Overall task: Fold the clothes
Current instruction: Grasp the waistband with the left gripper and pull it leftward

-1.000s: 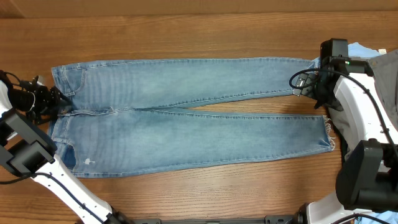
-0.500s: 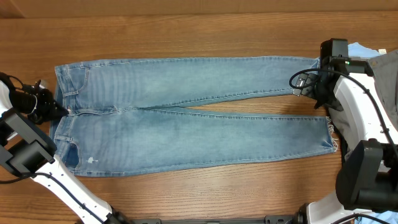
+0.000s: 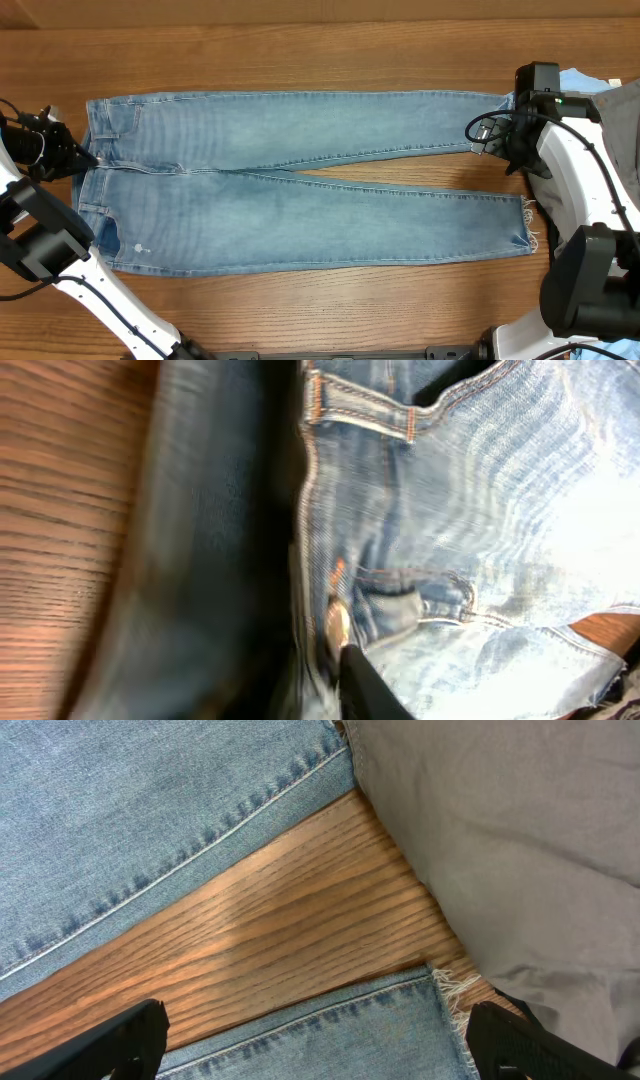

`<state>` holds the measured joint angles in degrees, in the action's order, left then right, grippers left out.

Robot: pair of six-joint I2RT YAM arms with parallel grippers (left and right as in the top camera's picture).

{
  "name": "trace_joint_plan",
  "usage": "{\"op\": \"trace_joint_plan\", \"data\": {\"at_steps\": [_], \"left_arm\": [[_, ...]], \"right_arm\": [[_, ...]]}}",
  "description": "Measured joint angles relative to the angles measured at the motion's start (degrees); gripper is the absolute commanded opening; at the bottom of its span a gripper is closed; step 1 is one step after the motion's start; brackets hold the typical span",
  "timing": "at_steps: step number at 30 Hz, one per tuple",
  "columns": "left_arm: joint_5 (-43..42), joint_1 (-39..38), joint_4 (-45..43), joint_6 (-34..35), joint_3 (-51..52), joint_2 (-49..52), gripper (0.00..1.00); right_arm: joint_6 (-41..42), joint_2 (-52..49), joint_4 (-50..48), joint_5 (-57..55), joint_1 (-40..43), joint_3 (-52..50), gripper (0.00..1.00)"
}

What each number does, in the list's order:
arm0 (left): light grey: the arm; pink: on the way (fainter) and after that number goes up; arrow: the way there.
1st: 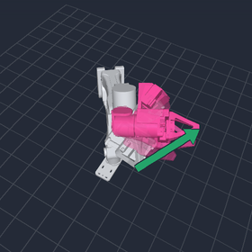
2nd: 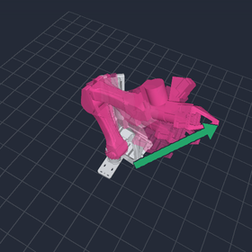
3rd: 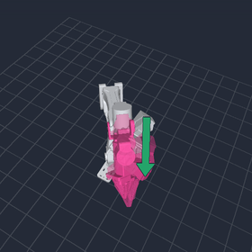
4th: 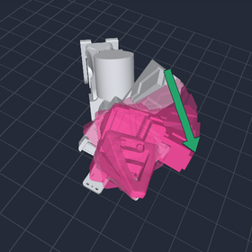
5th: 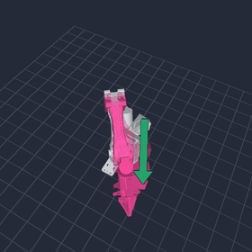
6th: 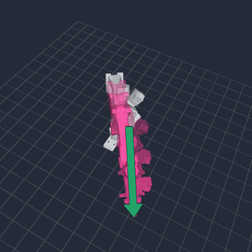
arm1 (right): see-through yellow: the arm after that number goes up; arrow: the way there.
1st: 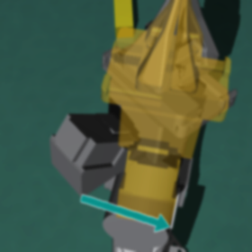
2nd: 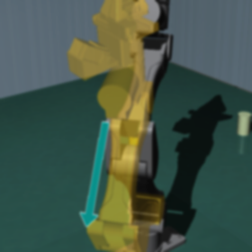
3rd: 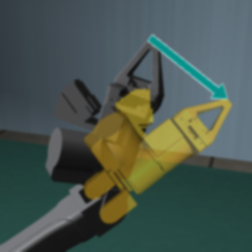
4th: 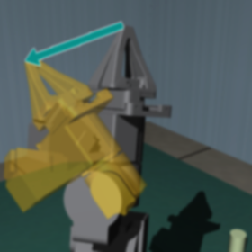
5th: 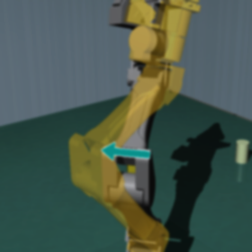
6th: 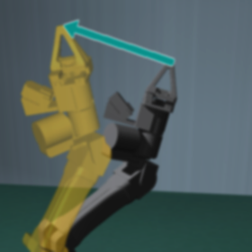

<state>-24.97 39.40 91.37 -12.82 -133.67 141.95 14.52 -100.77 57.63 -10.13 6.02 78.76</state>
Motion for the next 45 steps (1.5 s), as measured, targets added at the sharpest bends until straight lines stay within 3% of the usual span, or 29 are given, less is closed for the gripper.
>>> {"op": "trace_joint_plan", "data": {"at_steps": [4,10,17,22,25,30,32,37,38,40,41,45], "left_arm": [[0.8,0.0,0.0,0.3,0.1,0.0,0.51],[1.0,0.0,-1.1,0.4,0.2,0.0,0.62],[1.2,0.0,-3.6,0.4,0.6,0.0,0.61],[1.2,0.0,-10.6,0.4,8.5,0.2,0.60],[-0.2,0.0,-12.8,0.4,12.6,0.5,0.54],[-1.0,0.0,-13.4,0.2,13.3,0.5,0.28],[-1.5,0.0,-13.4,0.5,13.3,0.5,0.24],[-2.6,0.1,-12.2,0.4,13.2,0.5,0.25],[-2.7,0.1,-11.5,0.4,13.0,0.5,0.27],[-2.9,0.1,-9.7,0.4,11.5,0.5,0.41],[-3.0,0.1,-8.9,0.4,10.0,0.5,0.42],[-3.2,0.1,-8.2,0.4,8.5,0.5,0.38]], "right_arm": [[0.0,0.0,0.0,0.0,0.0,0.0,1.00],[0.0,0.0,0.0,0.0,0.0,0.0,1.00],[0.0,0.0,0.0,0.0,0.0,0.0,1.00],[0.0,0.0,0.0,0.0,0.0,0.0,1.00],[0.0,0.0,0.0,0.0,0.0,0.0,1.00],[0.0,0.0,0.0,0.0,0.0,0.0,1.00],[0.0,0.0,0.0,0.0,0.0,0.0,1.00],[0.0,0.0,0.0,0.0,0.0,0.0,1.00],[0.0,0.0,0.1,0.0,0.0,0.0,1.00],[0.0,0.0,0.0,0.0,0.0,0.0,1.00],[0.0,0.0,0.0,0.0,0.0,0.0,1.00],[0.0,0.0,0.0,0.0,0.0,0.0,1.00]]}}
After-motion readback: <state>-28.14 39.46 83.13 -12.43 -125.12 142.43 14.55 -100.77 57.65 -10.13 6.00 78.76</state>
